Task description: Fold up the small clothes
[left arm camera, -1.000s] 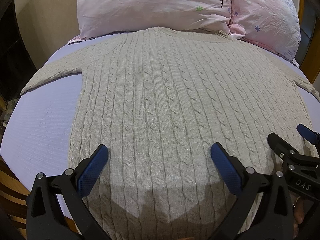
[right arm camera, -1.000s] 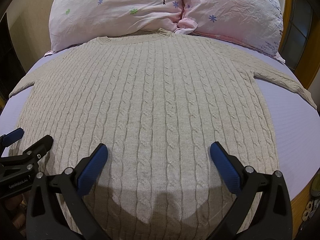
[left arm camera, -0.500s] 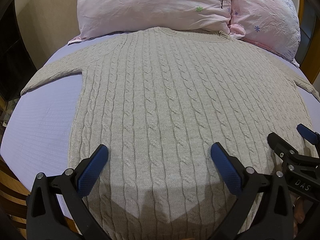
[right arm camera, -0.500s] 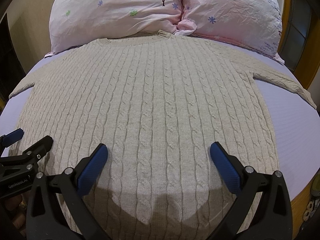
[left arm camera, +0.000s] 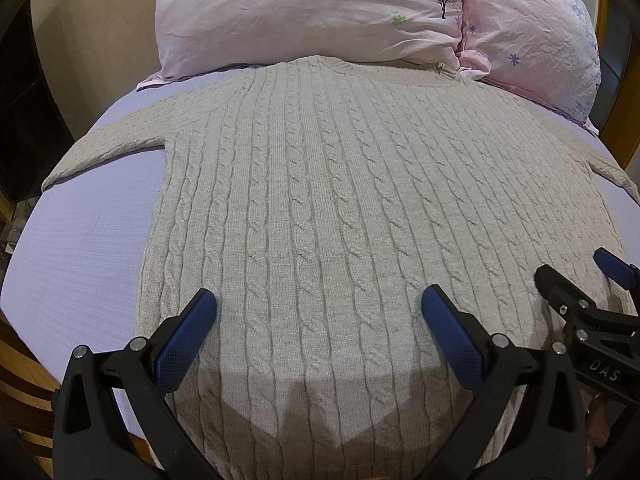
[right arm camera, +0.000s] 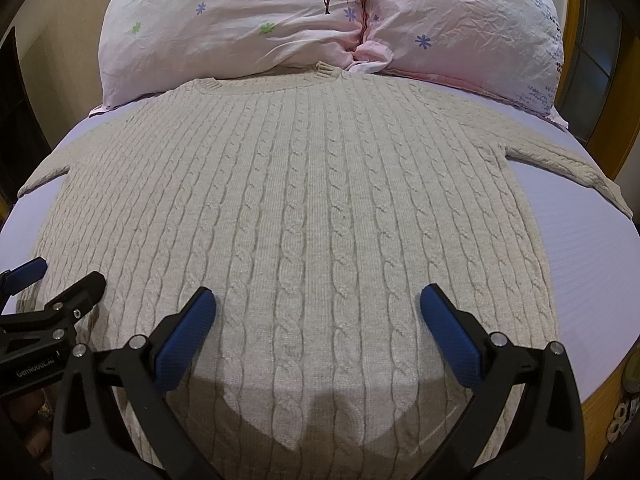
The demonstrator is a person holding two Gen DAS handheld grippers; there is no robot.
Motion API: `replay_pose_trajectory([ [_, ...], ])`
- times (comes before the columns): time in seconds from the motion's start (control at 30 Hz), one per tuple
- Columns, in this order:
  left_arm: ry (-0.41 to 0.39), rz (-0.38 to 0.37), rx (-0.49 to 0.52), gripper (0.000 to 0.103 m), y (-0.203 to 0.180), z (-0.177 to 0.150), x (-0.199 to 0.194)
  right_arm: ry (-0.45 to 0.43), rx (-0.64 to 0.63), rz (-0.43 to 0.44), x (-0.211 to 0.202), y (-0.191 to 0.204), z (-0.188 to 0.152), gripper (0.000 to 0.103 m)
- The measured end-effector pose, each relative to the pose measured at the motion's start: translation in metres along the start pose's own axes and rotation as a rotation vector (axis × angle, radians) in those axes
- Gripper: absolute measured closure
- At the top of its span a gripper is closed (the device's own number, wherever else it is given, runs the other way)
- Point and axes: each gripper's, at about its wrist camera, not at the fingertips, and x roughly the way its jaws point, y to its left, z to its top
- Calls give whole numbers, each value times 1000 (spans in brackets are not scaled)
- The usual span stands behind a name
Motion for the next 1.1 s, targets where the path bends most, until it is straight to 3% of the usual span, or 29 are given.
replay_pose_trajectory([
  [0.67, -12, 2, -1, 1, 2, 0, -2, 17, -25, 13, -1, -1, 4, 2],
  [0.87, -35, 0, 6, 1, 3, -1, -4, 29, -83, 76, 0, -8, 7, 2],
  [1.0, -75, -27, 19, 1, 6, -2, -5, -28, 95, 116, -8, -72, 32, 2],
  [1.1, -96, -79, 16, 1, 12, 2, -8, -81, 388, 70, -5, -176, 58, 2],
])
